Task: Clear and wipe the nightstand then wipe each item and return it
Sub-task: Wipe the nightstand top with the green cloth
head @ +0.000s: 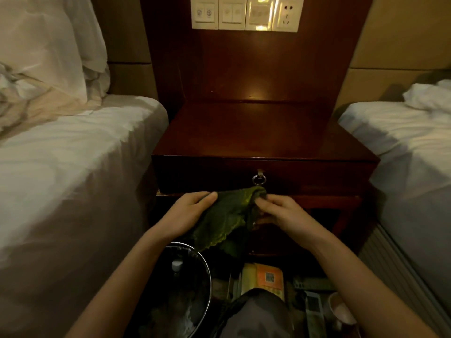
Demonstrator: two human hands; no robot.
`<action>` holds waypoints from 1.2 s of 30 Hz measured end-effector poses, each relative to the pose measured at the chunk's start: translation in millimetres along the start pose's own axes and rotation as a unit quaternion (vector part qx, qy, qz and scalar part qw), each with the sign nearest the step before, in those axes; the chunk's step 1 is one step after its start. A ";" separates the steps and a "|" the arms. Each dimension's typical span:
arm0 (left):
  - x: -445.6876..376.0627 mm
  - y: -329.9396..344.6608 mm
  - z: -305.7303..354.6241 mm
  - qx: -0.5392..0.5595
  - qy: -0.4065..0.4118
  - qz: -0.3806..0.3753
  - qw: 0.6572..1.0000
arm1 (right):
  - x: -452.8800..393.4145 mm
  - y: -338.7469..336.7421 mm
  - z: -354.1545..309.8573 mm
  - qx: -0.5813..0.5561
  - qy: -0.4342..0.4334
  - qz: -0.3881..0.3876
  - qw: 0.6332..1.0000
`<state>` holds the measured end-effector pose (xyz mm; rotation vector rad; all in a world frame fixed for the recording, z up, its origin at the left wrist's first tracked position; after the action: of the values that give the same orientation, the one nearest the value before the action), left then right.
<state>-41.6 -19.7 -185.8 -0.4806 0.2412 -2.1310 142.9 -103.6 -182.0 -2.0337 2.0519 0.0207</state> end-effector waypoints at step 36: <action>-12.8 72.1 75.2 -0.030 0.133 -0.106 0.985 | 22.2 -82.6 -55.1 0.183 0.131 -0.123 0.967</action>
<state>50.8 -49.5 -145.9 -0.2630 0.4233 -2.4030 215.3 -137.6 -119.1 -2.1148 1.7535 -0.6539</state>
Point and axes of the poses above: each hand's wrist, its own x-axis away from the middle knuckle, its own y-axis out of the palm, z = x × y, the point moved 5 cm from there along -x, towards the middle knuckle, and after that the axes turned 14 degrees about -y, right-handed, at the moved point
